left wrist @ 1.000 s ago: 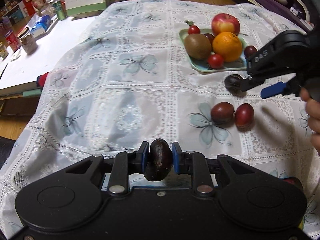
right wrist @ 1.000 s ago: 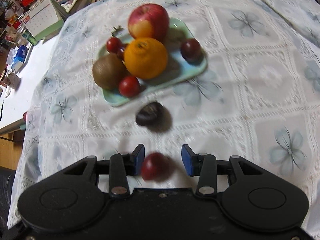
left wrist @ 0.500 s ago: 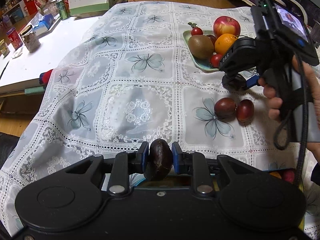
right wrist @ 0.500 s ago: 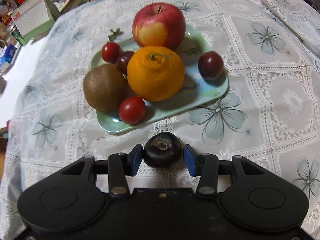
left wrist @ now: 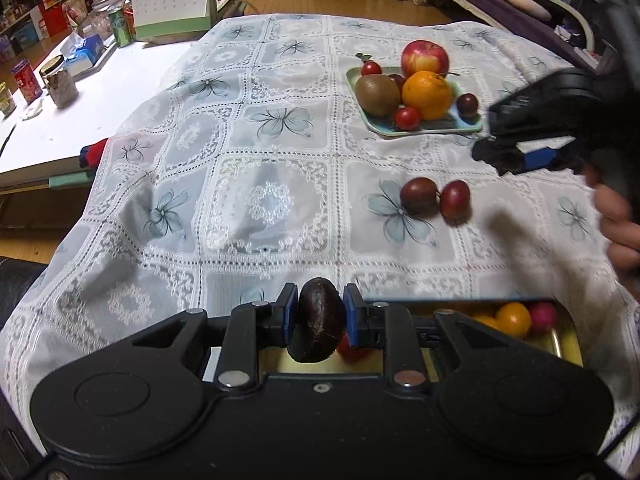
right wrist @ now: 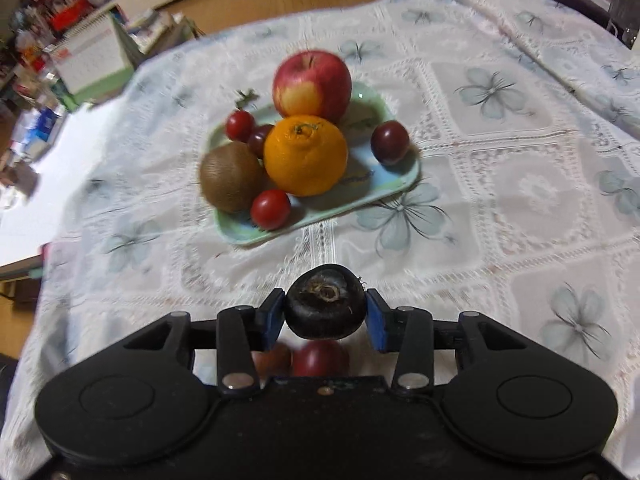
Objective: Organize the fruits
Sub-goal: 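Carry both dark plums over the gold tray and open both grippers to drop them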
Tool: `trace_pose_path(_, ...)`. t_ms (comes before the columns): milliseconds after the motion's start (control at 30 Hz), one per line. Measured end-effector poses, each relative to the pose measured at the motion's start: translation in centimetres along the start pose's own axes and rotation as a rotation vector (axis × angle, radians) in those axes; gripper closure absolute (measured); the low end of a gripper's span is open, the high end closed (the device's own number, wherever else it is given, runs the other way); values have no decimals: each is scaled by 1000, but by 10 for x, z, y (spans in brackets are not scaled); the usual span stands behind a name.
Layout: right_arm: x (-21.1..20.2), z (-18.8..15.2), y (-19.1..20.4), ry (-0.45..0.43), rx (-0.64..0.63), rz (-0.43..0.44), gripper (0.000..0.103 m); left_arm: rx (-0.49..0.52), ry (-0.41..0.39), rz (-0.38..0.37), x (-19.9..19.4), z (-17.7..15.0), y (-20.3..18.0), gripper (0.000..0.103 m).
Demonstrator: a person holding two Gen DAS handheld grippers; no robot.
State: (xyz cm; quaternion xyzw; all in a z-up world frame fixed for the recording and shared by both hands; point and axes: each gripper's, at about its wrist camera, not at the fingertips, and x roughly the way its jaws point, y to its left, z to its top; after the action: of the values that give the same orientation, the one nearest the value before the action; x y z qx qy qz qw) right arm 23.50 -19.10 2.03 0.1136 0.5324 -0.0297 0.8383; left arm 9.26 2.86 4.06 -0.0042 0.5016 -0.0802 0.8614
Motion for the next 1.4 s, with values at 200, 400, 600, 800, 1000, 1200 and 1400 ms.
trace_pose_path(200,-61,-49,-25,6,-31,66,59,26,-9,8,-19,-30,-2,71)
trace_pose_path(400,-91,-109,-45,67,-107,78,59,15,21,7,-21,-60,-3,71)
trace_pose_path(600,-101,-162,-57,174,-146,141,59,5,23,10,-23,-80,-7,71)
trace_pose_path(800,-100,-200,-36,229,-241,175,59,-9,33,26,-19,-94,-9,71)
trace_pose_path(1000,-97,-216,-23,241,-290,179,59,-30,52,42,-11,-97,-6,71)
trace_pose_path(1200,-92,-217,-24,255,-281,170,59,-23,52,52,-11,-98,-7,71)
trace_pose_path(1400,-94,-218,-22,224,-299,147,59,-31,56,19,-13,-98,-9,65)
